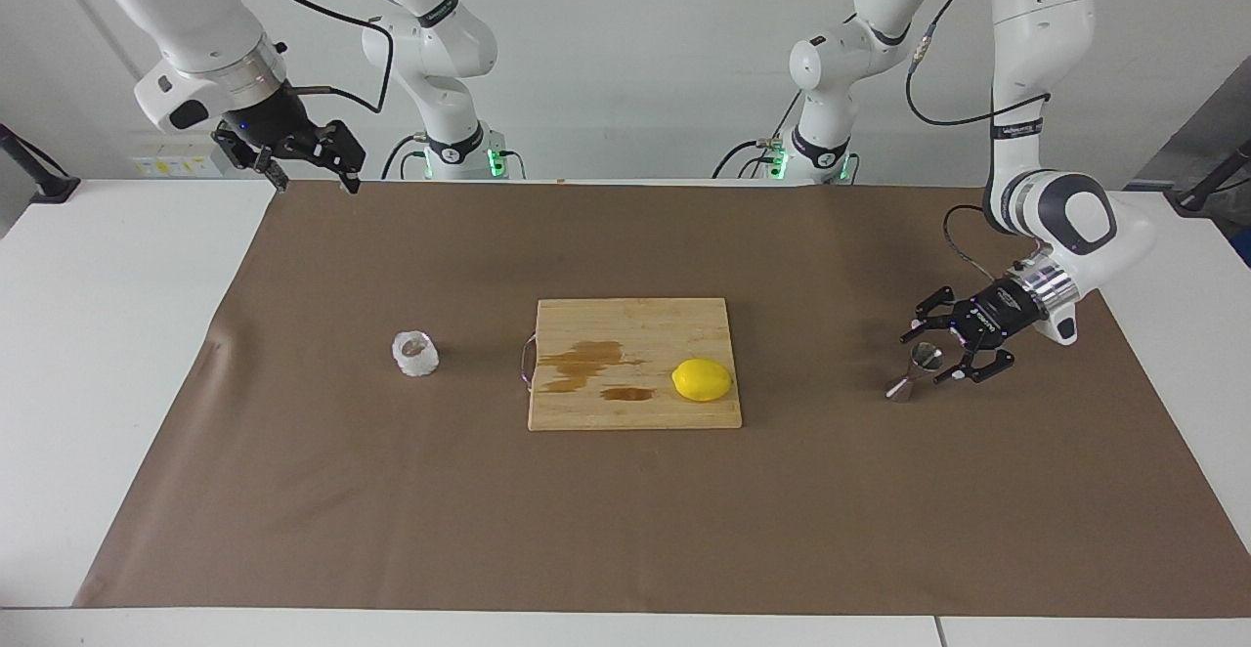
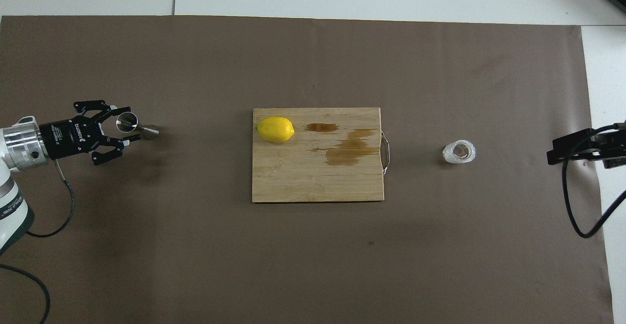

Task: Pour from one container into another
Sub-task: 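Close the left gripper around the small silver cup, then carry the silver cup with the left gripper onto the wooden board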

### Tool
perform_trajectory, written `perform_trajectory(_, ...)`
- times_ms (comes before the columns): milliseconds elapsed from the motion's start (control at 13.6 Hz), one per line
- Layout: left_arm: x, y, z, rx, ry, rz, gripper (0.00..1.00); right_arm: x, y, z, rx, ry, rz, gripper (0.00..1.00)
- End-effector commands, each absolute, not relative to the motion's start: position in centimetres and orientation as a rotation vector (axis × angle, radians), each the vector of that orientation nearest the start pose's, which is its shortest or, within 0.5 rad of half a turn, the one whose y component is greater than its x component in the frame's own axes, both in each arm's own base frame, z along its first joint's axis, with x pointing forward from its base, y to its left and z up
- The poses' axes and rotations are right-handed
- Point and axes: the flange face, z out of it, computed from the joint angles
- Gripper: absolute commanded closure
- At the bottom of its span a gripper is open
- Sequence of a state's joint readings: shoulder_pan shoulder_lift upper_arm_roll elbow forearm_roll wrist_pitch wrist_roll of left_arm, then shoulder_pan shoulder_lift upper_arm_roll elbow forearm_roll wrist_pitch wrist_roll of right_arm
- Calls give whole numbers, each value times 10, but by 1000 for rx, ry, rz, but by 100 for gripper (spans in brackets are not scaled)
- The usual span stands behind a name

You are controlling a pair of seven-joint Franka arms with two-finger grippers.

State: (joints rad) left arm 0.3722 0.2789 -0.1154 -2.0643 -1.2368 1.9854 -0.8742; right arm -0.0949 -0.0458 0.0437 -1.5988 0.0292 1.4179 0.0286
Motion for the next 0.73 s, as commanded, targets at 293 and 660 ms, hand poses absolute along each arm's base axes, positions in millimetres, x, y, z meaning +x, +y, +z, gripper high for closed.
perform_trajectory(293, 567, 90, 309, 1236, 1734, -708, 100, 512, -20, 624, -3114, 132, 242, 0)
perform_trajectory(660, 577, 87, 327, 1213, 1744, -734, 100, 511, -15, 624, -3115, 117, 259, 0)
